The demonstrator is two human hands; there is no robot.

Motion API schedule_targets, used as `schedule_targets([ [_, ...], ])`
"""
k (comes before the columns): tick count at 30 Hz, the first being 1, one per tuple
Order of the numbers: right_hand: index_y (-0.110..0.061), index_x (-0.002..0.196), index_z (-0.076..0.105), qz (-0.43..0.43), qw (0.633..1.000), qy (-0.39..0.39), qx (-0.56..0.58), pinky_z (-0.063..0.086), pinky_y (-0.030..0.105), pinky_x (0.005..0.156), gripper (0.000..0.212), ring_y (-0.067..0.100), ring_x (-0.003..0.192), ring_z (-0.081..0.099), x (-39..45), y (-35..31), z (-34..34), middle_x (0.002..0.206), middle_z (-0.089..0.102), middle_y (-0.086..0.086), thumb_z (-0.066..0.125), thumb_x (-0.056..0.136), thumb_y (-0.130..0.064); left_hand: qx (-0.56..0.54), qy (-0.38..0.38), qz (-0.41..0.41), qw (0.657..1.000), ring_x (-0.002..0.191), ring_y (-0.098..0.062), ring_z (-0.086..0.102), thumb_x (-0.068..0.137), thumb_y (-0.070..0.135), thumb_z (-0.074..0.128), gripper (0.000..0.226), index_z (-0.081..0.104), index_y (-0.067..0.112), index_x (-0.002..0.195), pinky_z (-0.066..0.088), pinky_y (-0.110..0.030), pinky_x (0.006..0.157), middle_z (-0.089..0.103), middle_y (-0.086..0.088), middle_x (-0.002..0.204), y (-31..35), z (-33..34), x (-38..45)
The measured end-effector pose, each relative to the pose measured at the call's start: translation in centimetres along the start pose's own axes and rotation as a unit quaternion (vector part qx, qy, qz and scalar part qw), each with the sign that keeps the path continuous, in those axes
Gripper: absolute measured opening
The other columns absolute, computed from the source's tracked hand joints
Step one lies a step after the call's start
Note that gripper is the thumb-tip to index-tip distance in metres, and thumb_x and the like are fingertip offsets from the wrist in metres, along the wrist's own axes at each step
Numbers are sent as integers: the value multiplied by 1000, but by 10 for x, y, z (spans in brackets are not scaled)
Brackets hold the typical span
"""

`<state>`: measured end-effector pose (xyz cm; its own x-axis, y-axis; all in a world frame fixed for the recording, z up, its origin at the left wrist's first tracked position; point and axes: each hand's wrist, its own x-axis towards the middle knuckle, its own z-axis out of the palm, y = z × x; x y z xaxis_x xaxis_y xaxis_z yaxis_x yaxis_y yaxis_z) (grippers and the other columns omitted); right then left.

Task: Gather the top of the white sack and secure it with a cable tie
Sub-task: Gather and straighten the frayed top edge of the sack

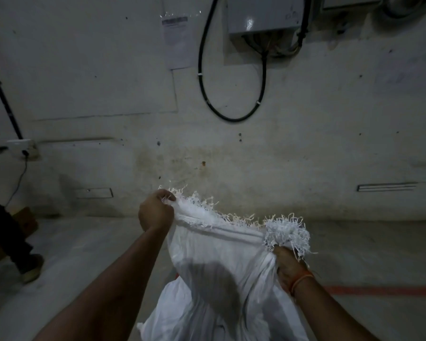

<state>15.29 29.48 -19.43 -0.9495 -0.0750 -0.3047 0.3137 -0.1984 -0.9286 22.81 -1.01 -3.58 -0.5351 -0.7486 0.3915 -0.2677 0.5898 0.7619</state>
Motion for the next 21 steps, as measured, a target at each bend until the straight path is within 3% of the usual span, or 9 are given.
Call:
schedule_targets([
  [3,-1,78,69,-18,1000,10,-3,53,27,53,35,16,40,64,-8,-11,11,47,67,4,55,83,-33,-38,-5,-33,999,80,-23,67,73,-6,53,39,70,28,84,52,-27,71,70,4,89,-7,-1,5],
  [6,-11,75,59,-1,1000,-1,3,51,28,58,26,10,39,63,-5,-11,13,41,64,-2,46,96,-19,-107,-55,-115,986,81,-26,69,66,0,61,35,71,20,93,56,-30,72,72,-3,87,-14,0,11],
  [8,-8,72,59,9,1000,13,-2,49,34,65,31,23,47,64,-2,-8,13,42,63,2,42,97,-14,-125,-112,-138,976,69,-24,65,59,4,68,22,69,11,80,50,-28,62,68,-7,73,-17,-1,13],
  [11,2,77,65,2,999,33,-11,50,42,75,32,34,65,60,-4,-8,11,56,64,13,45,96,-15,-105,-179,-135,969,49,-18,50,66,7,74,11,64,9,65,38,-22,50,60,-7,61,-22,-5,13],
  [14,5,77,67,-10,999,36,0,52,44,71,29,43,73,65,4,-1,4,71,64,24,57,87,-21,-160,-203,-148,955,38,-16,39,67,12,74,14,61,6,66,29,-18,45,49,-8,56,-24,-4,12],
  [16,8,91,69,-17,1000,15,-20,57,52,73,37,46,81,68,18,9,-2,90,67,34,64,78,-26,-204,-227,-194,932,32,-12,32,79,11,71,5,68,7,77,24,-15,40,43,-6,51,-16,-1,8],
  [18,6,99,71,-33,999,-23,-17,55,59,86,39,44,89,69,8,5,-1,102,69,35,68,77,-25,-239,-254,-232,908,35,-9,35,85,10,66,11,76,11,90,26,-13,38,46,-3,55,-6,2,5],
  [21,0,106,73,-65,992,-96,-44,53,56,97,36,40,101,70,-35,-20,8,107,74,24,81,77,-20,-288,-309,-258,869,47,-10,41,88,7,55,21,75,10,92,31,-15,44,55,-3,64,9,5,3],
])
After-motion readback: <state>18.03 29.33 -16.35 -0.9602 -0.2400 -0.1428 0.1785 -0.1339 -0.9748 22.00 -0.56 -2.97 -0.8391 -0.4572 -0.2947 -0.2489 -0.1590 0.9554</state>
